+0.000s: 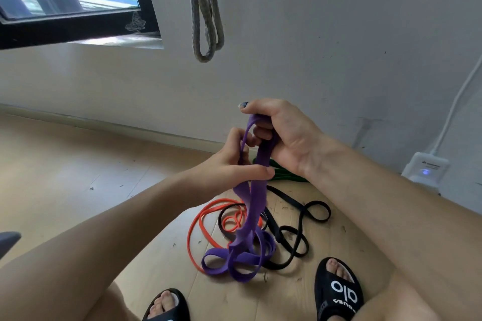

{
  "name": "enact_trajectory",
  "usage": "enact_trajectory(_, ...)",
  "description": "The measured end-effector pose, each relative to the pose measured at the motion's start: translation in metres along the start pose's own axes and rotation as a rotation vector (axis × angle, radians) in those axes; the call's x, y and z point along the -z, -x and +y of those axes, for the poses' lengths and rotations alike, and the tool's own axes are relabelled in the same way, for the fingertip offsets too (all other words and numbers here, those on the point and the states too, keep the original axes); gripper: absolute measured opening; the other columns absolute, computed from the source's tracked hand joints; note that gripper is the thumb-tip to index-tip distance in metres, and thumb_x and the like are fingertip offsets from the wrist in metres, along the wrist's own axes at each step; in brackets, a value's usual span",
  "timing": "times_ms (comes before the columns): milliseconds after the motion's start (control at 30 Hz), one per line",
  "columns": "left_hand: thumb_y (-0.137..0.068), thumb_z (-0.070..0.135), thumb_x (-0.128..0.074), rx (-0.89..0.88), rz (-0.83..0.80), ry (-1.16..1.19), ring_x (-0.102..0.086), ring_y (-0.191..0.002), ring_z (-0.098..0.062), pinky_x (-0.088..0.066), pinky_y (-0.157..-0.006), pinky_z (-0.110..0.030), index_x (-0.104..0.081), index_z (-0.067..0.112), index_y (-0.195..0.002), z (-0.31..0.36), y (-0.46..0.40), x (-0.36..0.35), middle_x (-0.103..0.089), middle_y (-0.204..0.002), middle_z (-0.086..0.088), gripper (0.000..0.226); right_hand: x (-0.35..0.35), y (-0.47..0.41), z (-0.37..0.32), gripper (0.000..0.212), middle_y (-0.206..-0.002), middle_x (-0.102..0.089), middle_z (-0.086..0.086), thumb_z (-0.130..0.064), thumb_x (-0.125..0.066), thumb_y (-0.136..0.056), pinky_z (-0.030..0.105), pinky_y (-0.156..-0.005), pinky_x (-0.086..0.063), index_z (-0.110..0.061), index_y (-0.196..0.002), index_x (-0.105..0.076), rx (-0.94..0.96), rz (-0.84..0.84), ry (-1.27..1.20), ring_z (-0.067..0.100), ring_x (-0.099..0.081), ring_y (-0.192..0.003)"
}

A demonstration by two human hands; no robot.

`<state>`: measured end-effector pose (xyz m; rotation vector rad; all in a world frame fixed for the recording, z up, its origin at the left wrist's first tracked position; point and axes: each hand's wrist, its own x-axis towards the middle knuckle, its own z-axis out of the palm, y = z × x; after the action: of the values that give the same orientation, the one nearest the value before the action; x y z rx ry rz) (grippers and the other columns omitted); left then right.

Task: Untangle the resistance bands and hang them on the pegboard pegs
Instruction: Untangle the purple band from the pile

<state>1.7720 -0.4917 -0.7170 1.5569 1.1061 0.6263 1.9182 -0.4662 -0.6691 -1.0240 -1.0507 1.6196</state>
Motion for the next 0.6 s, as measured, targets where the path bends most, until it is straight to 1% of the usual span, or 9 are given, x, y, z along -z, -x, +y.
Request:
enact_trajectory(33, -0.071, 0.044, -0.082, -0.004, 0.024, -0.095, -0.065, -0.097, -0.031, -0.059, -0.093, -0.049, -0.038, 0.033, -0.127, 0.000, -0.002, -0.003, -0.057, -0.110, -0.016, 0.072, -0.001, -0.001, 0.001, 0.008, -0.057, -0.030, -0.002, -0.005, -0.064, -0.085, 0.027, -0.049, -0.032, -0.009, -0.084, -0.057, 0.004, 0.012, -0.015, 0.012, -0.029, -0.047)
enact_trajectory(100, -0.071, 0.053, -0.079, -0.056, 0.092, -0.249, -0.064, -0.110, -0.027, -0.057, -0.093, -0.050, -0.036, 0.034, -0.129, 0.001, -0.005, -0.009, -0.057, -0.120, -0.008, 0.075, -0.004, -0.002, 0.004, 0.020, -0.055, -0.034, 0.000, 0.000, -0.061, -0.081, 0.027, -0.045, -0.033, -0.012, -0.069, -0.052, 0.005, 0.038, -0.037, 0.012, -0.033, -0.043)
enact_trajectory(167, -0.078, 0.048, -0.075, -0.109, 0.165, -0.325, -0.060, -0.114, -0.020, -0.054, -0.097, -0.046, -0.038, 0.029, -0.130, -0.001, -0.009, -0.017, -0.057, -0.120, -0.001, 0.066, -0.006, -0.002, 0.006, 0.026, -0.055, -0.035, 0.001, 0.002, -0.060, -0.078, 0.024, -0.042, -0.035, -0.015, -0.062, -0.046, -0.003, 0.066, -0.055, 0.012, -0.034, -0.042)
enact_trajectory(200, -0.083, 0.041, -0.072, -0.116, 0.198, -0.336, -0.060, -0.110, -0.017, -0.054, -0.096, -0.045, -0.040, 0.026, -0.129, -0.001, -0.010, -0.019, -0.058, -0.116, 0.000, 0.057, -0.006, -0.002, 0.007, 0.027, -0.055, -0.035, 0.001, 0.002, -0.060, -0.078, 0.024, -0.042, -0.036, -0.015, -0.061, -0.046, -0.011, 0.088, -0.071, 0.012, -0.035, -0.043)
enact_trajectory(267, -0.091, 0.029, -0.062, -0.123, 0.245, -0.379, -0.060, -0.101, -0.020, -0.054, -0.092, -0.047, -0.044, 0.022, -0.123, -0.001, -0.012, -0.022, -0.059, -0.109, -0.002, 0.038, -0.004, -0.003, 0.007, 0.028, -0.055, -0.037, 0.000, 0.001, -0.060, -0.080, 0.026, -0.045, -0.037, -0.015, -0.061, -0.047, -0.026, 0.124, -0.115, 0.012, -0.036, -0.046)
enact_trajectory(333, -0.094, 0.025, -0.054, -0.111, 0.249, -0.456, -0.057, -0.092, -0.022, -0.052, -0.087, -0.049, -0.045, 0.019, -0.117, 0.001, -0.012, -0.019, -0.058, -0.103, -0.004, 0.025, 0.001, -0.004, 0.006, 0.028, -0.055, -0.039, 0.000, 0.001, -0.061, -0.082, 0.026, -0.050, -0.038, -0.014, -0.063, -0.048, -0.014, 0.133, -0.131, 0.012, -0.038, -0.049)
enact_trajectory(400, -0.099, 0.022, -0.050, -0.115, 0.225, -0.499, -0.053, -0.080, -0.021, -0.051, -0.079, -0.048, -0.044, 0.018, -0.108, 0.002, -0.009, -0.012, -0.058, -0.094, -0.005, 0.012, 0.008, -0.007, 0.004, 0.027, -0.054, -0.044, -0.001, 0.000, -0.062, -0.082, 0.027, -0.057, -0.040, -0.015, -0.063, -0.049, 0.012, 0.145, -0.069, 0.012, -0.042, -0.050)
enact_trajectory(500, -0.100, 0.022, -0.051, -0.144, 0.171, -0.499, -0.065, -0.083, -0.030, -0.057, -0.080, -0.052, -0.043, 0.023, -0.108, 0.002, -0.004, 0.002, -0.068, -0.093, -0.010, 0.012, 0.019, -0.010, -0.001, 0.027, -0.057, -0.050, -0.003, -0.002, -0.063, -0.081, 0.031, -0.070, -0.045, -0.019, -0.063, -0.053, 0.046, 0.172, 0.010, 0.011, -0.049, -0.055)
enact_trajectory(600, -0.098, 0.018, -0.053, -0.147, 0.146, -0.570, -0.070, -0.084, -0.024, -0.059, -0.079, -0.046, -0.041, 0.028, -0.110, -0.002, -0.002, 0.012, -0.069, -0.090, -0.004, 0.021, 0.030, -0.009, -0.008, 0.027, -0.064, -0.053, 0.000, 0.000, -0.062, -0.082, 0.032, -0.070, -0.049, -0.018, -0.064, -0.056, 0.033, 0.147, -0.027, 0.012, -0.051, -0.063)
